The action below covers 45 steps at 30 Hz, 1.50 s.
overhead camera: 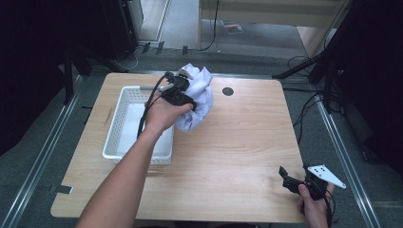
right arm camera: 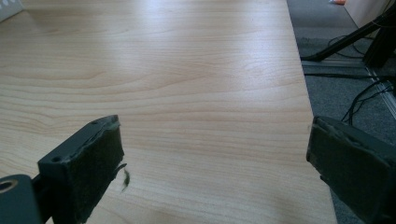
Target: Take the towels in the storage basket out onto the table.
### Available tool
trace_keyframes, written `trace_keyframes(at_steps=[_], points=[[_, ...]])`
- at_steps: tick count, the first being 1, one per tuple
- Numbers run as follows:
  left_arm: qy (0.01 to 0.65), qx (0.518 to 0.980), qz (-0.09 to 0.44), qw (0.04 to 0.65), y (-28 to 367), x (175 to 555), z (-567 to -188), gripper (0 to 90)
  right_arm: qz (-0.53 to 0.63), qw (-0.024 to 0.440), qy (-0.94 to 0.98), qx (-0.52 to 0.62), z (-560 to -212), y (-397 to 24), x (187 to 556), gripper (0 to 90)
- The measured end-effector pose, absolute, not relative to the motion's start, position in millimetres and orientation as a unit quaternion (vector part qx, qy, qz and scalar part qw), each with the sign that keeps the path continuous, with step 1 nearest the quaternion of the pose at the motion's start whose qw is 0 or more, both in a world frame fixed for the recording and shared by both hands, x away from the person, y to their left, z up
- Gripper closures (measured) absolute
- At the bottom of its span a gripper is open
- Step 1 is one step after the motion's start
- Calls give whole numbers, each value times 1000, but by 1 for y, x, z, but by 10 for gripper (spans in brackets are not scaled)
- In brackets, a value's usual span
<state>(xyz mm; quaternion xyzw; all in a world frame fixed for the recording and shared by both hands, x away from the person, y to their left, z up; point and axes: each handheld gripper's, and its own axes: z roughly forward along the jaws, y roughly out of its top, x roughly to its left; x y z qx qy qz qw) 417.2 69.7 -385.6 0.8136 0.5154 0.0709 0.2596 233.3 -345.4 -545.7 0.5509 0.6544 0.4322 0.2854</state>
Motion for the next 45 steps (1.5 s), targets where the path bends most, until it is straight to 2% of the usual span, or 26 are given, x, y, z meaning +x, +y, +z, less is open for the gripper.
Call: trace_keyframes(at_steps=[15, 20, 22, 29, 31, 34, 36, 39, 45], points=[[492, 824, 36, 278, 9, 417, -411, 611, 435, 285, 656, 548, -546, -346, 234, 38], [486, 825, 24, 288, -1, 417, -424, 610, 436, 284, 656, 546, -546, -346, 234, 38], [476, 836, 12, 274, -8, 417, -436, 605, 437, 284, 656, 546, -546, -346, 234, 38], [490, 822, -4, 290, -11, 415, -455, 565, 436, 284, 657, 546, -546, -346, 233, 38], [494, 819, -3, 290, -13, 415, -457, 519, 436, 284, 658, 545, -546, -346, 233, 38], [506, 812, -10, 291, -14, 415, -458, 394, 436, 284, 658, 544, -546, -346, 234, 38], [512, 809, -27, 287, -16, 416, -457, 172, 436, 284, 658, 544, -546, -346, 234, 38], [513, 807, -18, 292, -16, 415, -453, 0, 436, 284, 658, 544, -546, -346, 234, 38], [506, 804, -14, 313, -8, 413, -444, 0, 436, 284, 658, 544, -546, -346, 234, 38]])
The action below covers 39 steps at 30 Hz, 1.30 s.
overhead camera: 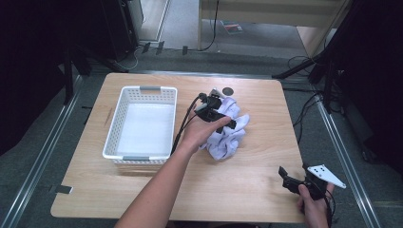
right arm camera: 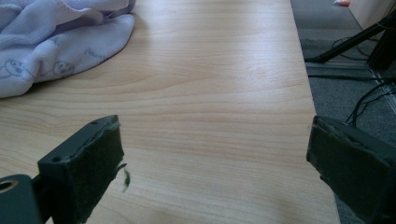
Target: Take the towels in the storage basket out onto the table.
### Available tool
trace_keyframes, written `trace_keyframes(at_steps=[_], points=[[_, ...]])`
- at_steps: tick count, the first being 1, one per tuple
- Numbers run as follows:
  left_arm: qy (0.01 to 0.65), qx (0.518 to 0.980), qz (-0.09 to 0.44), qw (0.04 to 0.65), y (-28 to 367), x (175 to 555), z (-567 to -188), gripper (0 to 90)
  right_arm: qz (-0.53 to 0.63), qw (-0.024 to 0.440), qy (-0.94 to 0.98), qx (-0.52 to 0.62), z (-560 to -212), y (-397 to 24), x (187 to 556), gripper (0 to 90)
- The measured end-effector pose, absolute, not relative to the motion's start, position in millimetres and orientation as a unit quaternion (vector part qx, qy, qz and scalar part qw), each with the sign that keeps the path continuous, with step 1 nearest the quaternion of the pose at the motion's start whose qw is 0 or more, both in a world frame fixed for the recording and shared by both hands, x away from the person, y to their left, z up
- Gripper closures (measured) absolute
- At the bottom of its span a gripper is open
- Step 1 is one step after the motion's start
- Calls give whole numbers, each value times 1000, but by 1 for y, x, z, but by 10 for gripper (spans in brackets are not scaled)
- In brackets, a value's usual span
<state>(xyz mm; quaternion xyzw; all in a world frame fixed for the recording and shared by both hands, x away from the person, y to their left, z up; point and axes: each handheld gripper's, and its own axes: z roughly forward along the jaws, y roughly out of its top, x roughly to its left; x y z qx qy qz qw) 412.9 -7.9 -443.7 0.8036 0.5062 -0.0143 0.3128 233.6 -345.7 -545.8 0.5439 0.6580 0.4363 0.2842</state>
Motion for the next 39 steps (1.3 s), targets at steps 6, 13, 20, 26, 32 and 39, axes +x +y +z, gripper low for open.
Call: trace_keyframes(at_steps=[6, 13, 20, 26, 32, 39], points=[[510, 803, -10, 308, 4, 411, -435, 0, 436, 284, 659, 544, -546, -346, 234, 38], [519, 797, 9, 308, 40, 406, -417, 0, 434, 283, 659, 545, -546, -345, 234, 38], [529, 792, 32, 303, 73, 399, -405, 0, 432, 285, 660, 546, -546, -345, 234, 38], [541, 784, 52, 298, 102, 393, -399, 0, 432, 284, 660, 545, -546, -344, 234, 38], [558, 772, 67, 298, 133, 388, -400, 0, 431, 285, 660, 545, -546, -344, 234, 38], [574, 756, 80, 303, 167, 378, -403, 0, 431, 285, 660, 545, -546, -344, 234, 38]])
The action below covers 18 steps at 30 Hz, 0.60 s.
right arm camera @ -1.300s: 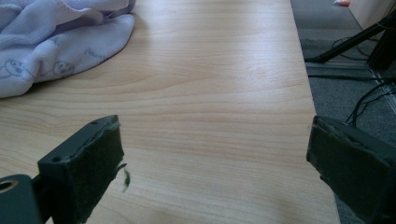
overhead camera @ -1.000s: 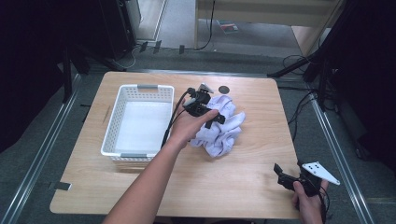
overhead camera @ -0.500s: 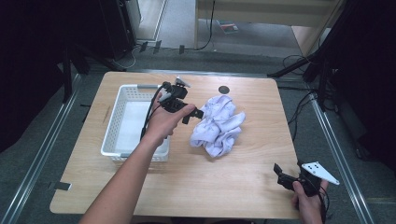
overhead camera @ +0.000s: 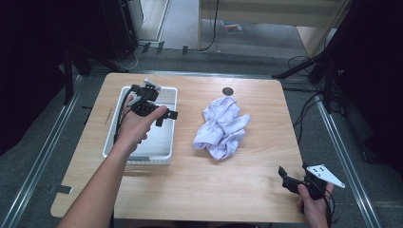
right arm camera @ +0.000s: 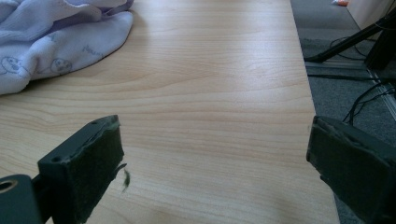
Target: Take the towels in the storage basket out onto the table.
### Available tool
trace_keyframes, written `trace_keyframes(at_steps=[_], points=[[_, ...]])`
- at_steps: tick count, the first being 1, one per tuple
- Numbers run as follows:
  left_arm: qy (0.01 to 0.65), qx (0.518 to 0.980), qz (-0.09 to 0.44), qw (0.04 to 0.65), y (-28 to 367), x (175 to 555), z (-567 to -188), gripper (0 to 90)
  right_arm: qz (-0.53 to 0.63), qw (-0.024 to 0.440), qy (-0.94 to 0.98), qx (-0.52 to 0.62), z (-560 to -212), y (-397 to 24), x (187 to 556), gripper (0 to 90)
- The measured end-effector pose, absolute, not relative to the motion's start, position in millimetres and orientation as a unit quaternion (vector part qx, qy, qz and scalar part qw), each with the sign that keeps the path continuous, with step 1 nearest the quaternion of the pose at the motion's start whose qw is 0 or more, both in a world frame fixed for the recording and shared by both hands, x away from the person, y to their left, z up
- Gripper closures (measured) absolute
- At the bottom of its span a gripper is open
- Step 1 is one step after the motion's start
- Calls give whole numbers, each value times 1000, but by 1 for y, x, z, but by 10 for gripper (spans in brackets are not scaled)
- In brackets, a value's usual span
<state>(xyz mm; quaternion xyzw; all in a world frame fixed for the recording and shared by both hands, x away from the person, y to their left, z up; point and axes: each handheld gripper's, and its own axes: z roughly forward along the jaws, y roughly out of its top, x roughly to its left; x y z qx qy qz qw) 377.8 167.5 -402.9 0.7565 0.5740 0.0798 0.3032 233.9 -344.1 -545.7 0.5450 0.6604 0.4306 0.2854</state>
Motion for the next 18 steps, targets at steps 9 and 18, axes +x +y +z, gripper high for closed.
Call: trace_keyframes(at_steps=[9, 18], points=[[598, 724, 97, 330, 209, 357, -405, 0, 428, 286, 661, 546, -546, -343, 234, 38], [616, 702, 129, 333, 256, 327, -411, 0, 428, 286, 660, 547, -546, -343, 234, 38]])
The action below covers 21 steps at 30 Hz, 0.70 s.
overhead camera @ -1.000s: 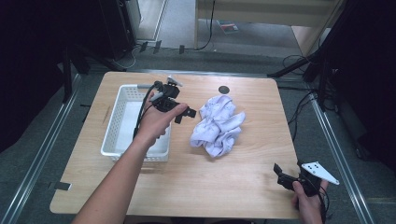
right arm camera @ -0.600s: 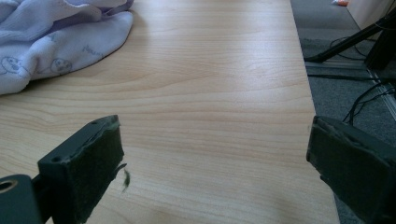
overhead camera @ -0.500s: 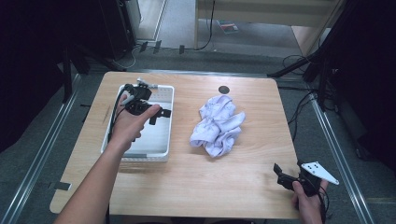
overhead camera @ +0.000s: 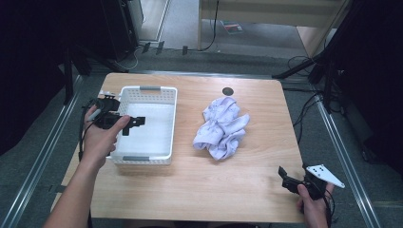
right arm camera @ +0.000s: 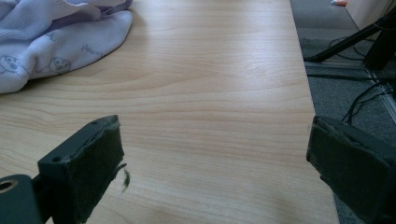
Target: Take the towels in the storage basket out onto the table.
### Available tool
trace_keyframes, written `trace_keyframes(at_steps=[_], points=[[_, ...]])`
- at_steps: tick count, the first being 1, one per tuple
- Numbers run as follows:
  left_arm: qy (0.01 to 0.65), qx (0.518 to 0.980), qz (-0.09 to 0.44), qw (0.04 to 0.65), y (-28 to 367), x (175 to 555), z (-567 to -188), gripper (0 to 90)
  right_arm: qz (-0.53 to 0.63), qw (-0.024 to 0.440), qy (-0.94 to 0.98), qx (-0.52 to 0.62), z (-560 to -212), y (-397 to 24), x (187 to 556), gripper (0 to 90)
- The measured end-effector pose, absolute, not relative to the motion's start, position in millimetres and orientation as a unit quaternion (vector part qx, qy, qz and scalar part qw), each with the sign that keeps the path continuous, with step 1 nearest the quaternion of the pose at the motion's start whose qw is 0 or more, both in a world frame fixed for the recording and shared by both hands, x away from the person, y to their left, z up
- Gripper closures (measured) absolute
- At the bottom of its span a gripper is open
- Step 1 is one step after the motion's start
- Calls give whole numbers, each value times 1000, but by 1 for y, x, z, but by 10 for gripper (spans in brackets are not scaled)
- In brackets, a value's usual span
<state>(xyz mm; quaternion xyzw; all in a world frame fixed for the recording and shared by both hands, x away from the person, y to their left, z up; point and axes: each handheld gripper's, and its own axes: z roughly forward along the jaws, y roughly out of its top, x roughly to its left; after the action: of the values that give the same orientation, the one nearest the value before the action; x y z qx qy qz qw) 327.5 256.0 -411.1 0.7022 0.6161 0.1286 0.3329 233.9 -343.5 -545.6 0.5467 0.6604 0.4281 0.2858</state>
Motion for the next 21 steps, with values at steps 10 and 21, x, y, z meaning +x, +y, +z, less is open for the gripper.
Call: trace_keyframes(at_steps=[10, 21], points=[[643, 669, 146, 344, 305, 297, -425, 0, 426, 288, 660, 548, -546, -343, 234, 38], [675, 631, 155, 350, 353, 263, -455, 0, 425, 290, 660, 548, -546, -343, 234, 39]])
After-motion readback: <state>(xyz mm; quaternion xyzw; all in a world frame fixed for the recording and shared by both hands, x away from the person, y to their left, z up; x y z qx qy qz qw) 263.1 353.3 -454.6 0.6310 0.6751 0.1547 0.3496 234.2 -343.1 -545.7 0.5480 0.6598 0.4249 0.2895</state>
